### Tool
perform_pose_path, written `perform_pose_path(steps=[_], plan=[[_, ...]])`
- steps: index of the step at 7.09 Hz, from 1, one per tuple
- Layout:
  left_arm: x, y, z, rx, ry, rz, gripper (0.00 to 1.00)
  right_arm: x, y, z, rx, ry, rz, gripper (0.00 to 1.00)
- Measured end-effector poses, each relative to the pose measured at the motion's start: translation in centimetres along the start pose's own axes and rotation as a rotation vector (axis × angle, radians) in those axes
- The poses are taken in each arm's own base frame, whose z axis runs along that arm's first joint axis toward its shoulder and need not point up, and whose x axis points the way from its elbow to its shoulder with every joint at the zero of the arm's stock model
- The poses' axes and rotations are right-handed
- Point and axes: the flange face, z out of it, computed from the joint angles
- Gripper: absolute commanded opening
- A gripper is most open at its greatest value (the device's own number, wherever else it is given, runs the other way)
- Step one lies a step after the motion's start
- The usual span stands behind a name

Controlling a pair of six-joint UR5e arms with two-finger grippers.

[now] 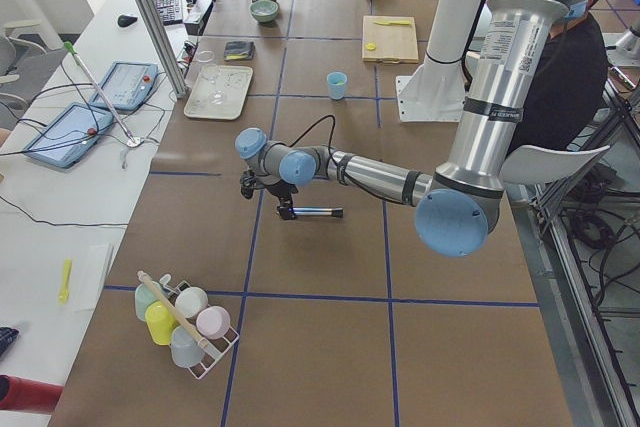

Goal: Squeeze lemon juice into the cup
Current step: 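Grasp the upright steel muddler rod with the left gripper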

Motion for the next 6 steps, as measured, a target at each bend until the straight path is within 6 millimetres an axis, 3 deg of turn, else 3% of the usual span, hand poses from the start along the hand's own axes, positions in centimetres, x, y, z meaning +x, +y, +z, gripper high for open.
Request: perform_pose_path(steps=[2,5,6], plan=[[1.1,0.3,1.5,-0.012,-0.007,-0.001,1.00,0.2,0.0,-0.2,0.004,0.001,0.002,1.00],[0.2,0.1,2.6,-0.009,-0.010,0.022,1.00,-0.1,-0.2,-0.5,0.012,0.000,-0.005,1.00],[-0.3,0.0,3.1,-0.006,-0.008,0.029,0.86,-0.2,-0.3,-0.6,0.014,-0.001,-0.007,1.00]])
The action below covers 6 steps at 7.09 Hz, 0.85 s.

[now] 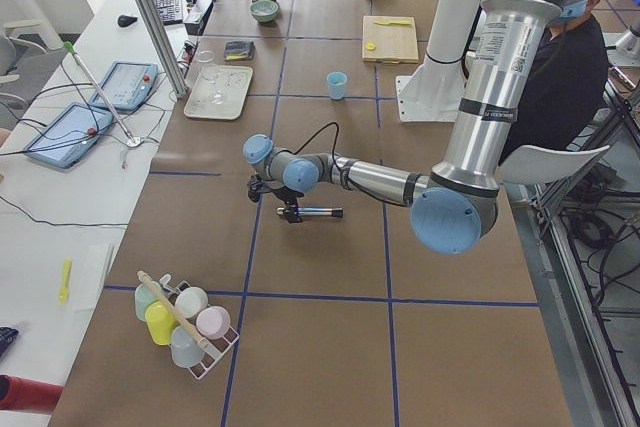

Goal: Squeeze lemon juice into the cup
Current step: 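Grasp the upright steel muddler rod with the left gripper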

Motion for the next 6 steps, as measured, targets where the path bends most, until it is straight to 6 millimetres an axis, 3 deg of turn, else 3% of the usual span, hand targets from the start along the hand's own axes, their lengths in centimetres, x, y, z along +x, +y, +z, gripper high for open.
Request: perform_pose_path(steps=[1,2,6], plan=[[-0.3,0.0,0.2,0.001,0.000,-0.001,0.35,0.0,0.0,-0.1,0.002,0.000,-0.001,1.00],[-0.3,0.0,0.3,0.001,0.000,-0.005,0.00,-0.1,0.0,-0.1,0.003,0.000,-0.001,1.00],[0.1,-0.4,-0.9,0.077,-0.066,-0.029,0.00,-0.1,0.0,-0.2,0.006,0.001,-0.004,1.00]])
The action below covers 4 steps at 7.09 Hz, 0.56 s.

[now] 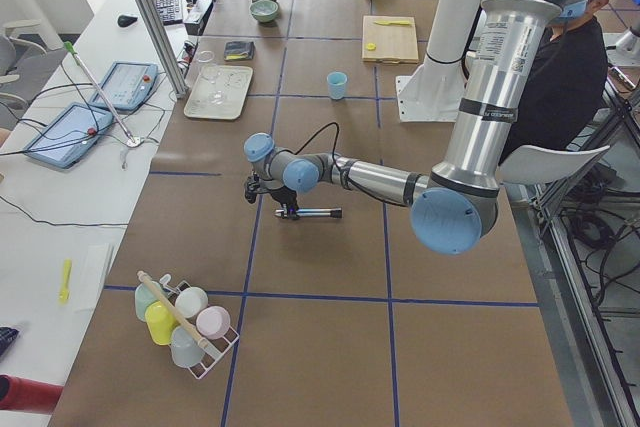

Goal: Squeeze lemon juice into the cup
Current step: 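Grasp the upright steel muddler rod with the left gripper, then lift the muddler with the left gripper and carry it over the cup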

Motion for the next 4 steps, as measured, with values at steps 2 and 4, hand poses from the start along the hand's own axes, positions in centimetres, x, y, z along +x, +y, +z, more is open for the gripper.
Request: perform_pose_path(steps=[2,4], plan=[[1.4,0.6,-1.9,0.037,0.011,0.029,0.00,0.0,0.0,-0.1,0.002,0.000,0.000,1.00],[5.3,2.1,-7.3,0.168,0.027,0.120,0.00,0.0,-0.1,-0.2,0.005,0.000,0.001,1.00]])
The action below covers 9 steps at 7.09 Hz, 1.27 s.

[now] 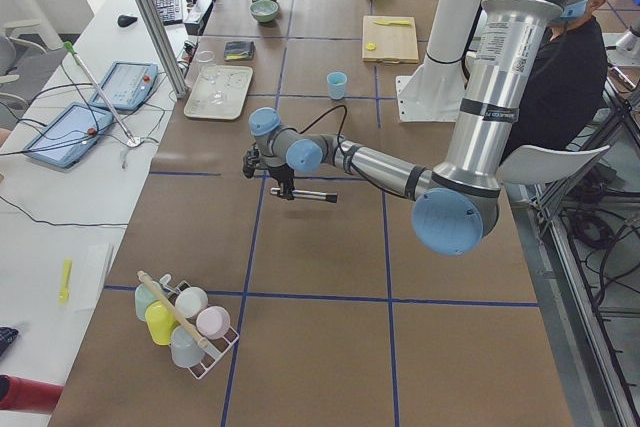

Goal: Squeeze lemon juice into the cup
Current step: 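Lift the muddler with the left gripper and carry it over the cup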

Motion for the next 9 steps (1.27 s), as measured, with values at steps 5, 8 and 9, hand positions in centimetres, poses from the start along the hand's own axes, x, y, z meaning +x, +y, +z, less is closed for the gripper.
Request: perform_pose_path(steps=[5,8,9], plan=[[12.5,4.1,-14.2,0.484,0.011,0.065,0.00,3.2,1.4,0.6,-0.017,0.021,0.067,1.00],[21.1,8.7,-19.7,0.704,0.165,0.051,0.00,6.4,2.8,0.2,-0.014,0.034,0.133,1.00],[22.4,10.3,-21.7,0.782,0.235,0.038,0.00,7.0,3.1,0.2,-0.014,0.035,0.146,1.00]])
